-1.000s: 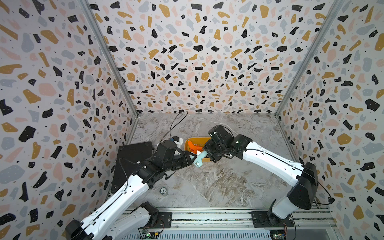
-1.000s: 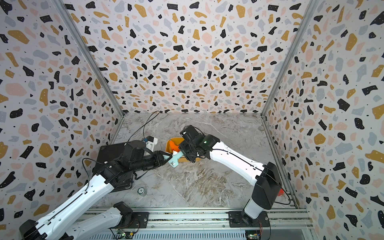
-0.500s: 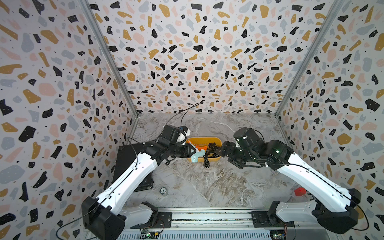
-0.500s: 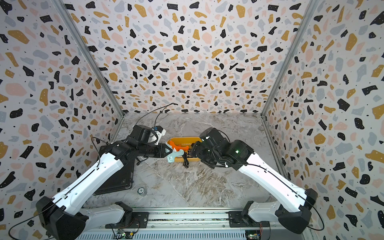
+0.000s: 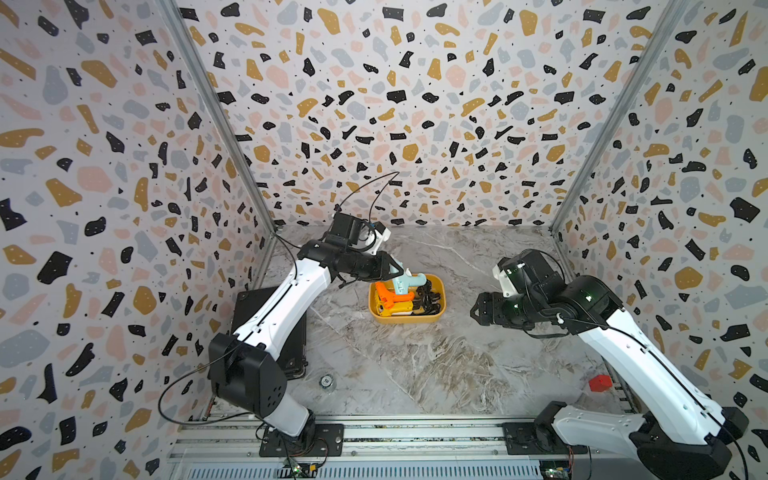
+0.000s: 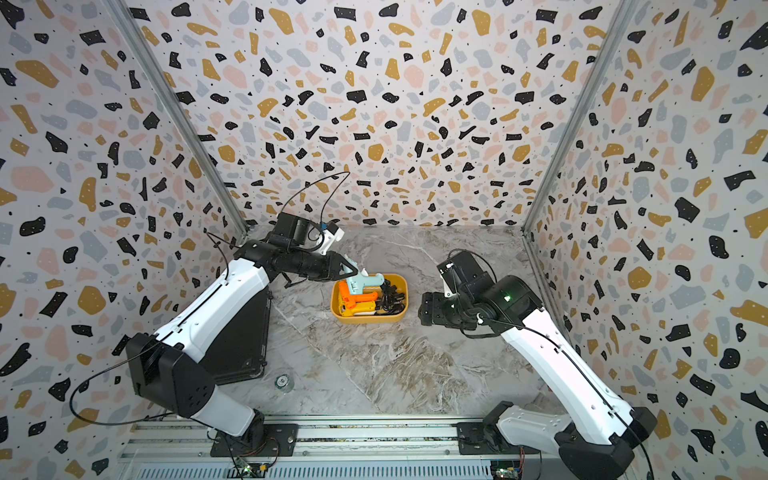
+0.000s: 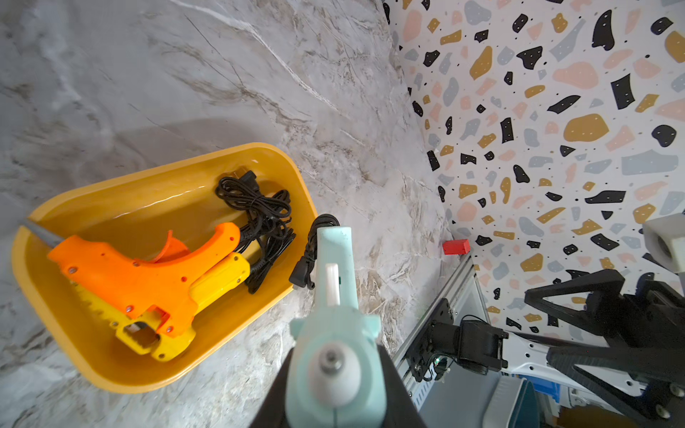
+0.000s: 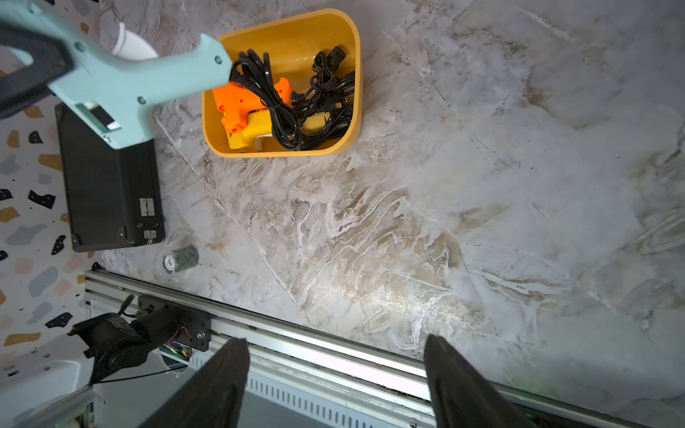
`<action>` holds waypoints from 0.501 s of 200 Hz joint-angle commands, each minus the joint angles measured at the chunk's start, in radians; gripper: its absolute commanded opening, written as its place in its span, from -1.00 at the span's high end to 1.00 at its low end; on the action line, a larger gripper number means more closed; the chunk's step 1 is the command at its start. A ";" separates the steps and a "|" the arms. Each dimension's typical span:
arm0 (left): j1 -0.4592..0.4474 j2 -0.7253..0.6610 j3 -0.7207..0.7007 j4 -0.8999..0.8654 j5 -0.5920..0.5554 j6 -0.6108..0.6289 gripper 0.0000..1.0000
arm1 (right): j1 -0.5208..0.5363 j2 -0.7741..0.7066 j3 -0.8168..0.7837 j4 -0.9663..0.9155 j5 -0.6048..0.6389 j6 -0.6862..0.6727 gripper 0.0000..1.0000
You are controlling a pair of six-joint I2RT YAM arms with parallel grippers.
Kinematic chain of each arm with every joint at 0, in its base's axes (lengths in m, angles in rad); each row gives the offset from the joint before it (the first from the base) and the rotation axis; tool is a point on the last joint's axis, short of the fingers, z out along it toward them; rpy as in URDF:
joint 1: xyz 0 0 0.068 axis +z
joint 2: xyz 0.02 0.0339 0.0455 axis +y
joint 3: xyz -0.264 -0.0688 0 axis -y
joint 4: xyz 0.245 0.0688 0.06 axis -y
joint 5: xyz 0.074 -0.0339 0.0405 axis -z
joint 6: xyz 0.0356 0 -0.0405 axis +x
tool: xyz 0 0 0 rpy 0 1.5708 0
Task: Put the hot melt glue gun into the storage box
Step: Place the hot melt adhesive gun in the storage box.
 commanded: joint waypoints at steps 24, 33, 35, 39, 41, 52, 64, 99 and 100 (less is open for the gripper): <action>-0.006 0.093 0.013 0.057 0.060 -0.004 1.00 | -0.028 -0.026 -0.015 -0.033 0.034 -0.186 -0.60; -0.004 0.121 0.016 0.062 0.060 -0.004 1.00 | -0.038 -0.016 -0.015 -0.035 0.037 -0.202 -0.61; -0.004 0.128 0.019 0.062 0.060 -0.003 1.00 | -0.042 -0.015 -0.015 -0.035 0.034 -0.204 -0.61; -0.004 0.140 0.024 0.061 0.060 -0.001 1.00 | -0.048 -0.011 -0.013 -0.035 0.027 -0.207 -0.61; -0.004 0.146 0.028 0.061 0.060 0.000 1.00 | -0.051 -0.009 -0.013 -0.034 0.023 -0.208 -0.61; -0.004 0.171 0.041 0.073 0.067 -0.001 1.00 | -0.064 -0.001 -0.012 -0.031 0.012 -0.210 -0.61; -0.004 0.193 0.049 0.112 0.069 -0.024 1.00 | -0.071 0.010 -0.014 -0.032 0.006 -0.227 -0.61; 0.002 0.270 0.118 0.108 0.080 -0.015 1.00 | -0.104 0.031 -0.011 -0.033 -0.002 -0.257 -0.61; 0.004 0.272 0.118 0.109 0.081 -0.015 1.00 | -0.105 0.032 -0.011 -0.034 -0.003 -0.257 -0.61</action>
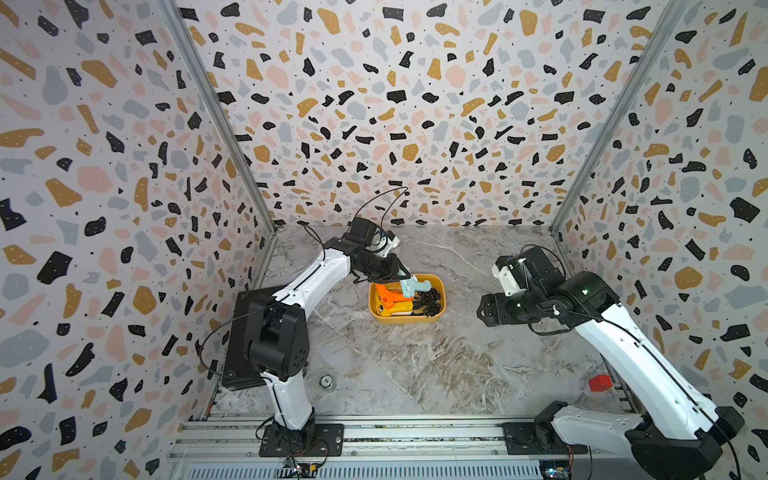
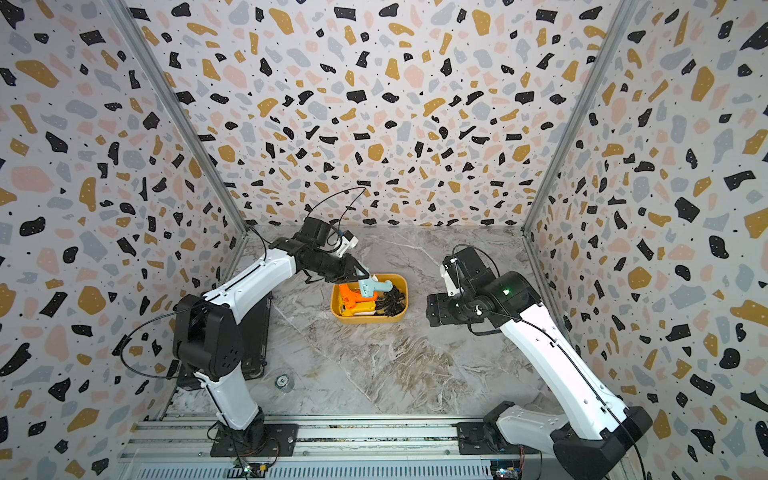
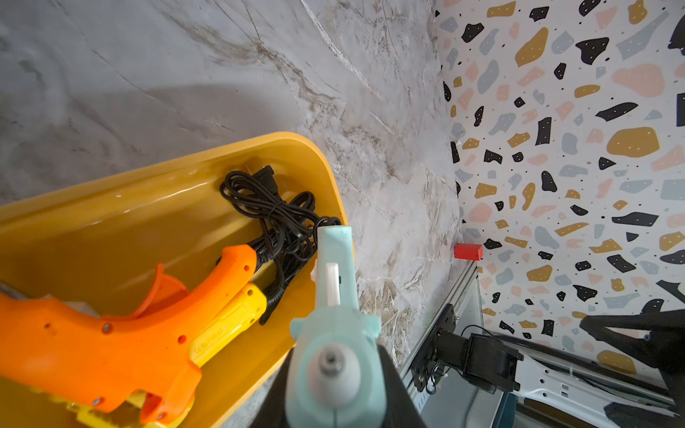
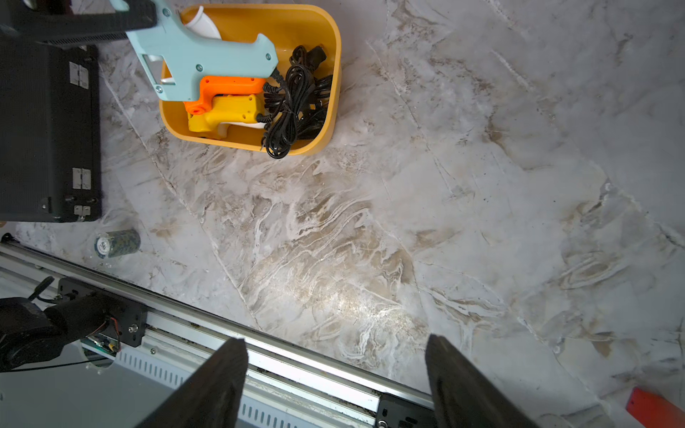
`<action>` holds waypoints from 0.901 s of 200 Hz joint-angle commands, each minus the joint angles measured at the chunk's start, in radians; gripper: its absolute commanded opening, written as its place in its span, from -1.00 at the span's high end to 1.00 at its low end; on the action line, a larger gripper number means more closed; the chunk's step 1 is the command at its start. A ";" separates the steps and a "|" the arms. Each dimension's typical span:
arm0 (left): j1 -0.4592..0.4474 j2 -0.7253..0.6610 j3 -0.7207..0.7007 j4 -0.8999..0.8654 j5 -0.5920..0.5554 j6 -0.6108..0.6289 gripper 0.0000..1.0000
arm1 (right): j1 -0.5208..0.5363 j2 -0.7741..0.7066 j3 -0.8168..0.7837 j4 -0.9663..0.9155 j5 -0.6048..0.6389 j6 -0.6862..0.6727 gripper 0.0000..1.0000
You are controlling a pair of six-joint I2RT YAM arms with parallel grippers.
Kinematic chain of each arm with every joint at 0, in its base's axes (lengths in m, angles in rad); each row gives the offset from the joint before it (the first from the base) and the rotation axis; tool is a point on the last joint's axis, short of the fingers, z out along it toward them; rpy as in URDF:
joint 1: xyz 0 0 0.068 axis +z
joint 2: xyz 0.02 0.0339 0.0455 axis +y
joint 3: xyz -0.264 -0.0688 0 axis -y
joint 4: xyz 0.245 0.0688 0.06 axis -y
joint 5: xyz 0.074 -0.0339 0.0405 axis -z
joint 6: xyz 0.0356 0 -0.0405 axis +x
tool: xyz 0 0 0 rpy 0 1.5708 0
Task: Put the hot melt glue gun into the storage box
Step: Place the hot melt adhesive gun in the storage box.
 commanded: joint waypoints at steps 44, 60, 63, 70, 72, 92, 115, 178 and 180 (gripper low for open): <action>0.029 0.103 0.059 0.004 0.045 0.047 1.00 | -0.046 0.026 0.029 -0.027 -0.013 -0.053 -0.61; 0.035 0.112 0.037 -0.005 0.032 0.068 1.00 | -0.059 0.026 0.025 -0.030 -0.018 -0.061 -0.61; 0.035 0.112 0.031 -0.006 0.029 0.073 1.00 | -0.060 0.027 0.024 -0.031 -0.018 -0.061 -0.61; 0.037 0.114 0.021 -0.011 0.015 0.081 1.00 | -0.065 0.025 0.020 -0.031 -0.020 -0.061 -0.61; 0.040 0.113 0.017 -0.011 0.012 0.083 1.00 | -0.066 0.026 0.019 -0.032 -0.019 -0.061 -0.62; 0.046 0.120 -0.005 -0.006 -0.012 0.090 1.00 | -0.076 0.026 0.012 -0.032 -0.026 -0.061 -0.61; 0.047 0.131 -0.013 0.020 -0.029 0.074 1.00 | -0.084 0.031 0.012 -0.031 -0.029 -0.066 -0.61; 0.054 0.191 0.008 0.036 -0.083 0.061 1.00 | -0.090 0.041 0.012 -0.031 -0.035 -0.051 -0.61; 0.055 0.194 0.010 0.034 -0.084 0.060 1.00 | -0.090 0.042 0.012 -0.031 -0.035 -0.051 -0.61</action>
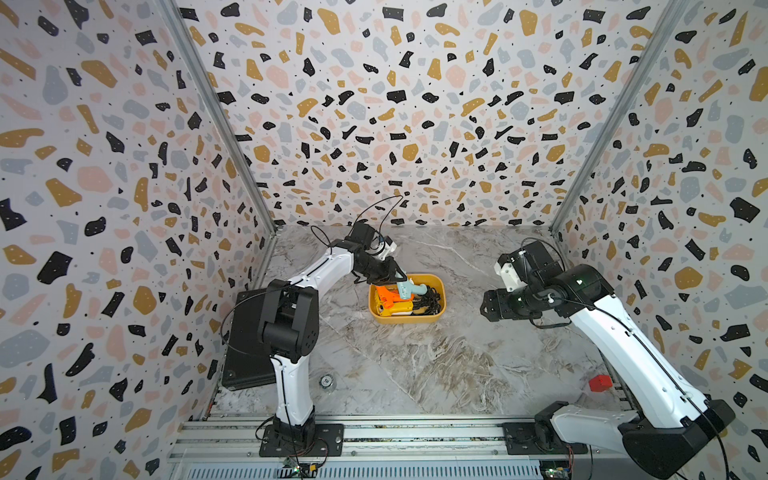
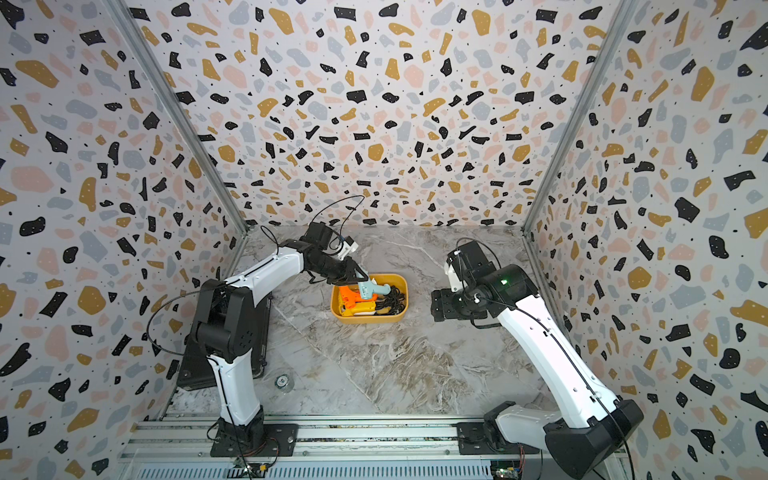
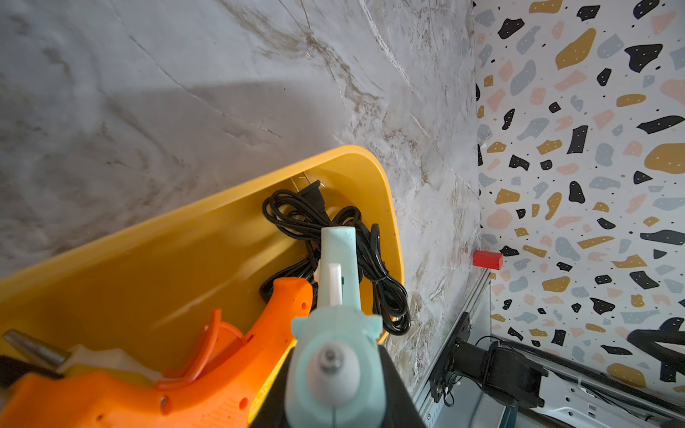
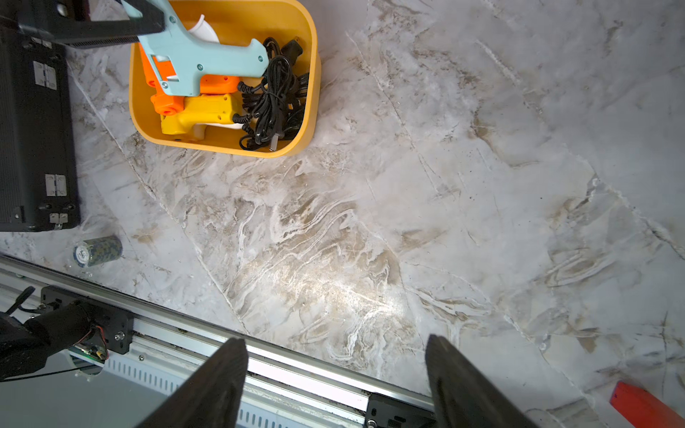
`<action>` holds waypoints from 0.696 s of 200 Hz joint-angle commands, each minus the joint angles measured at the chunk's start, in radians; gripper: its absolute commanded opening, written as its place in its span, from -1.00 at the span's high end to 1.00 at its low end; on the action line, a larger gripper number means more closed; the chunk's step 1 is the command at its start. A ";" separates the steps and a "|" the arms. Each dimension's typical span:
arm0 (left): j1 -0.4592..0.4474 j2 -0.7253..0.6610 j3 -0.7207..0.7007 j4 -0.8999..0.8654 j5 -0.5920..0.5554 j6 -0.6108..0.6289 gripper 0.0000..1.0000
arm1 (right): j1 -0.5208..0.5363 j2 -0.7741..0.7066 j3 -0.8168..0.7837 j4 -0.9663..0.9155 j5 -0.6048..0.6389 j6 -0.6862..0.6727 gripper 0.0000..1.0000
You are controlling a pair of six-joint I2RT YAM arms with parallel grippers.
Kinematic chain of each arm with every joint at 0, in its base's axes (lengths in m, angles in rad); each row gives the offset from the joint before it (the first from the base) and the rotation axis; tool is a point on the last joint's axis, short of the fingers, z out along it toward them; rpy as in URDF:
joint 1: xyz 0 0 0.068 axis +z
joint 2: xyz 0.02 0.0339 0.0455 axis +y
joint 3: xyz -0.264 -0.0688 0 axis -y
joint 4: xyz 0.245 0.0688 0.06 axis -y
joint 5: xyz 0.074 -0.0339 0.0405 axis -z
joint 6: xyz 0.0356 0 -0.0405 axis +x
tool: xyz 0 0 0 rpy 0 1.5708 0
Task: Put the hot melt glue gun into the storage box
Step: Place the hot melt adhesive gun in the storage box.
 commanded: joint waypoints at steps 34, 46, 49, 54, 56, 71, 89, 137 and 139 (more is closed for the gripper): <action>0.013 0.062 0.005 -0.038 -0.108 0.031 1.00 | -0.005 0.004 0.012 -0.026 -0.001 0.000 -0.62; 0.013 0.054 -0.005 -0.054 -0.113 0.041 1.00 | -0.005 0.002 0.013 -0.027 -0.001 -0.002 -0.61; 0.012 0.053 -0.009 -0.058 -0.114 0.043 1.00 | -0.006 0.002 0.014 -0.026 -0.002 -0.003 -0.61; 0.013 0.047 -0.015 -0.062 -0.117 0.047 0.96 | -0.006 0.001 0.013 -0.027 -0.001 -0.004 -0.62; 0.013 0.044 -0.020 -0.063 -0.118 0.048 0.94 | -0.006 0.002 0.013 -0.026 -0.002 -0.005 -0.62; 0.013 0.026 -0.049 -0.065 -0.123 0.053 0.83 | -0.008 0.004 0.014 -0.027 -0.003 -0.009 -0.62; 0.013 0.007 -0.083 -0.072 -0.141 0.062 0.60 | -0.009 0.009 0.014 -0.026 -0.005 -0.018 -0.62; 0.013 -0.018 -0.105 -0.090 -0.163 0.070 0.19 | -0.019 0.027 0.027 -0.026 -0.006 -0.045 -0.66; 0.013 -0.019 -0.103 -0.091 -0.163 0.070 0.19 | -0.019 0.027 0.028 -0.026 -0.007 -0.046 -0.66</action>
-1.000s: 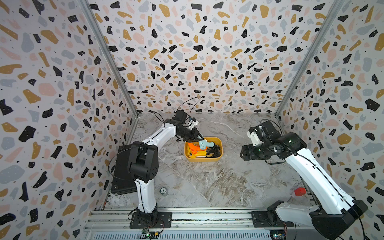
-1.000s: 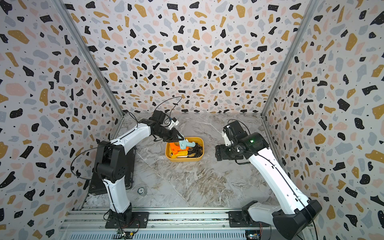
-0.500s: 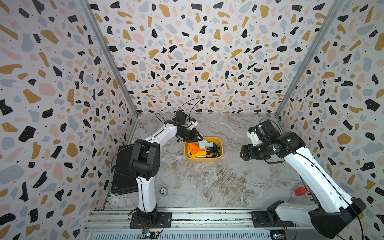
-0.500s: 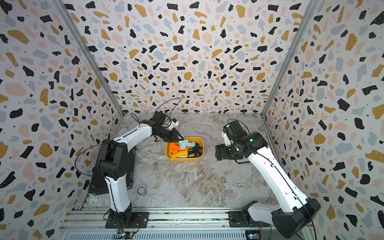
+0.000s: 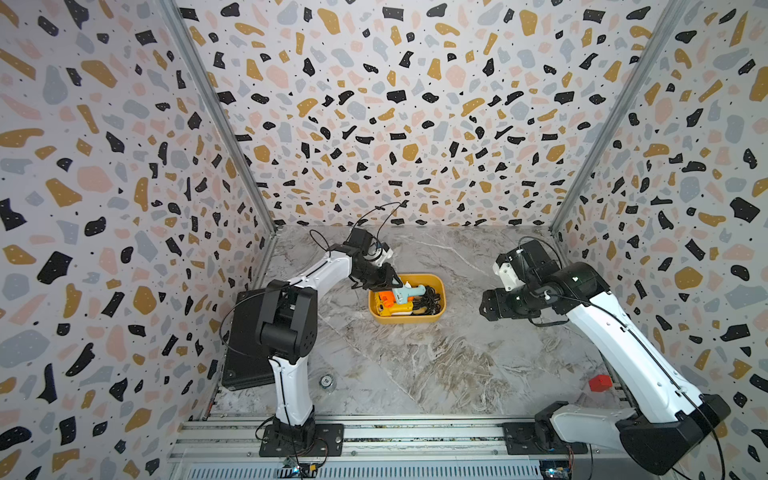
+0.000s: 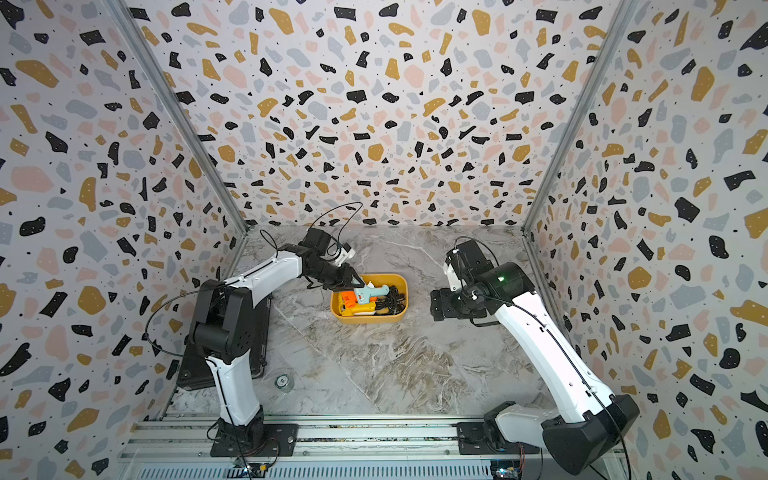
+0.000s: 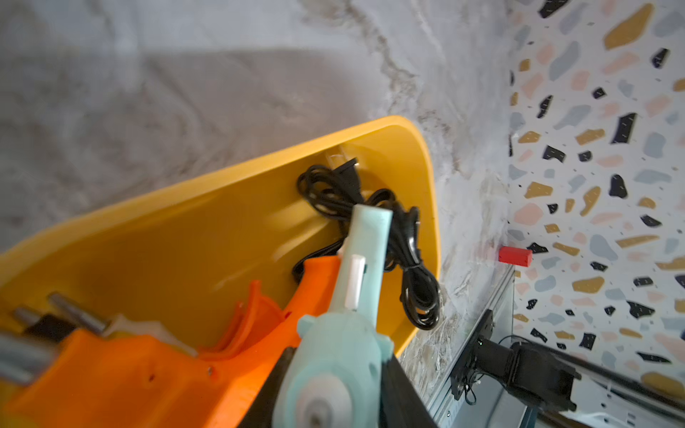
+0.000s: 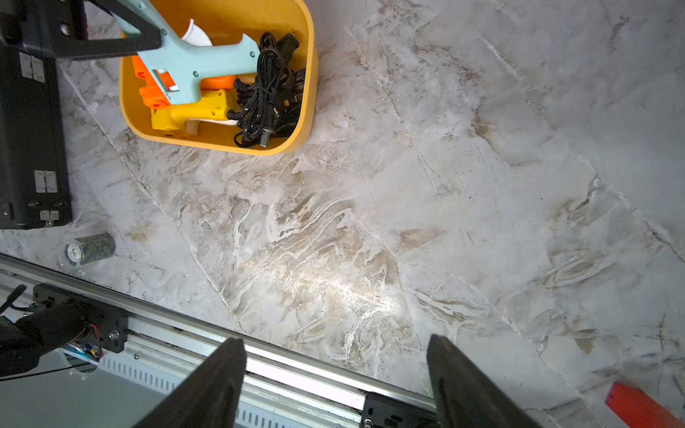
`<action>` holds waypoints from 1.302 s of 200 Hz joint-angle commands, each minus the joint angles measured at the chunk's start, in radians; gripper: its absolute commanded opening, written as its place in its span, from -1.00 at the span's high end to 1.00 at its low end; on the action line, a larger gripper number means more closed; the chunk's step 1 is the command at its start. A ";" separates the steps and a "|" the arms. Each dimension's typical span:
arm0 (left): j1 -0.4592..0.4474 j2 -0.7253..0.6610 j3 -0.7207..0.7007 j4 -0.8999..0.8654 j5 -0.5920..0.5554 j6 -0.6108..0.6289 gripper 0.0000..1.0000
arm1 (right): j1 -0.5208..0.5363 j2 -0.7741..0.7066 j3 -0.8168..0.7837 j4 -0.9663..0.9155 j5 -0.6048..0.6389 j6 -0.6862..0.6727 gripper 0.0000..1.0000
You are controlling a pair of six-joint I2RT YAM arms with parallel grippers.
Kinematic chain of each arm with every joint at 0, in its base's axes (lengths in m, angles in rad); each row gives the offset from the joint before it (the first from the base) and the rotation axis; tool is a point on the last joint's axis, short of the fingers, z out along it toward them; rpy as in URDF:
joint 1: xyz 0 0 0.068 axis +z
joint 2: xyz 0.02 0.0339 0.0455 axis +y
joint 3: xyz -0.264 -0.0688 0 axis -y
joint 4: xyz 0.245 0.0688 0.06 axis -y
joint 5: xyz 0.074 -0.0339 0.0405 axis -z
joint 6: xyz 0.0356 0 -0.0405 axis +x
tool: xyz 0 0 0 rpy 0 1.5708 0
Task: Put the hot melt glue gun into the storage box
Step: Place the hot melt adhesive gun in the storage box.
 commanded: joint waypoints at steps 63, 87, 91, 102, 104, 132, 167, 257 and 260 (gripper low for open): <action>0.001 -0.045 0.002 -0.112 -0.130 0.041 -0.10 | -0.018 0.013 0.033 -0.027 0.002 -0.039 -0.67; 0.001 -0.065 0.019 -0.140 -0.140 0.050 -0.27 | -0.018 0.002 0.027 -0.026 0.008 -0.040 -0.68; 0.001 -0.068 0.024 -0.144 -0.143 0.053 -0.29 | -0.018 0.001 0.025 -0.025 0.009 -0.040 -0.68; 0.000 -0.077 0.031 -0.153 -0.150 0.054 -0.36 | -0.018 -0.004 0.021 -0.026 0.009 -0.039 -0.68; 0.001 -0.079 0.032 -0.153 -0.151 0.053 -0.38 | -0.019 -0.004 0.020 -0.026 0.009 -0.040 -0.68; 0.000 -0.100 0.039 -0.157 -0.166 0.049 -0.51 | -0.019 -0.010 0.011 -0.026 0.008 -0.037 -0.69; 0.001 -0.142 0.043 -0.177 -0.218 0.046 -0.63 | -0.019 -0.017 0.012 -0.026 0.011 -0.037 -0.69; 0.018 -0.665 -0.147 -0.036 -0.853 -0.135 -0.70 | -0.024 -0.051 0.035 -0.044 0.241 -0.101 -0.75; 0.023 -0.686 -0.168 -0.028 -0.873 -0.141 -0.71 | -0.024 -0.053 0.029 -0.042 0.265 -0.103 -0.77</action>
